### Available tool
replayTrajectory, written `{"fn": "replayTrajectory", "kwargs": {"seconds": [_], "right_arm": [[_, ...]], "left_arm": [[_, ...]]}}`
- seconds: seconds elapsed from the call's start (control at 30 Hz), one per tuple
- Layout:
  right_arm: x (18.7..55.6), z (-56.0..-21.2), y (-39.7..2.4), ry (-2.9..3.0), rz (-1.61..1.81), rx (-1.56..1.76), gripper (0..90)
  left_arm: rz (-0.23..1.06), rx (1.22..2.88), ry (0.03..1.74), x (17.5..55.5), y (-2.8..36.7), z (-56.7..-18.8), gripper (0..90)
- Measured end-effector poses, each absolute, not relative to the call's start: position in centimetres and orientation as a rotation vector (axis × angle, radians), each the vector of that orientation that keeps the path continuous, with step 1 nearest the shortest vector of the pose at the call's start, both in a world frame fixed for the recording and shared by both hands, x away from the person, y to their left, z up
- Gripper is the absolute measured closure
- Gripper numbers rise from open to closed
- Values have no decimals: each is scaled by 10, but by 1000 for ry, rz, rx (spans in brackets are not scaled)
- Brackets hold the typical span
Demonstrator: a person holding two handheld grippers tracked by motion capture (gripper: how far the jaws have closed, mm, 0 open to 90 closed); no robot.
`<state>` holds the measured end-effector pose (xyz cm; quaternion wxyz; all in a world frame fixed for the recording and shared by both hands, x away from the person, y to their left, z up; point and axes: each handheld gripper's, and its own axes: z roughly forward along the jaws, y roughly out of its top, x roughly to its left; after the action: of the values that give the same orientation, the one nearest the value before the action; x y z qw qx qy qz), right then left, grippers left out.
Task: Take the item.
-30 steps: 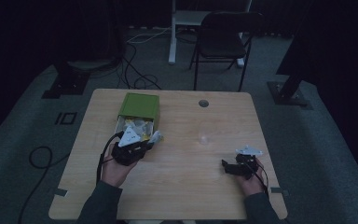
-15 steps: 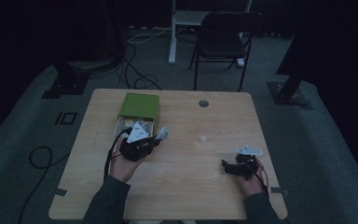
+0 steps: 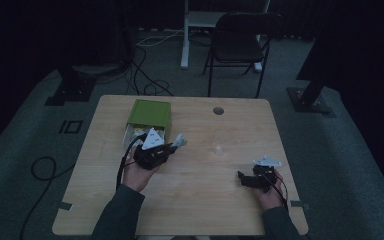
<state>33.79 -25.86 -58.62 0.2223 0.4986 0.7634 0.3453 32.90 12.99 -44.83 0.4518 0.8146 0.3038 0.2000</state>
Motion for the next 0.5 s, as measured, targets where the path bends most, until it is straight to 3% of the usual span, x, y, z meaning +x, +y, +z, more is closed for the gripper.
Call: {"fn": "replayTrajectory", "kwargs": {"seconds": [0.5], "right_arm": [[338,-586,-259,2111,954,1377,137]], "left_arm": [[481,2010,726,339,113,-445,839]]}}
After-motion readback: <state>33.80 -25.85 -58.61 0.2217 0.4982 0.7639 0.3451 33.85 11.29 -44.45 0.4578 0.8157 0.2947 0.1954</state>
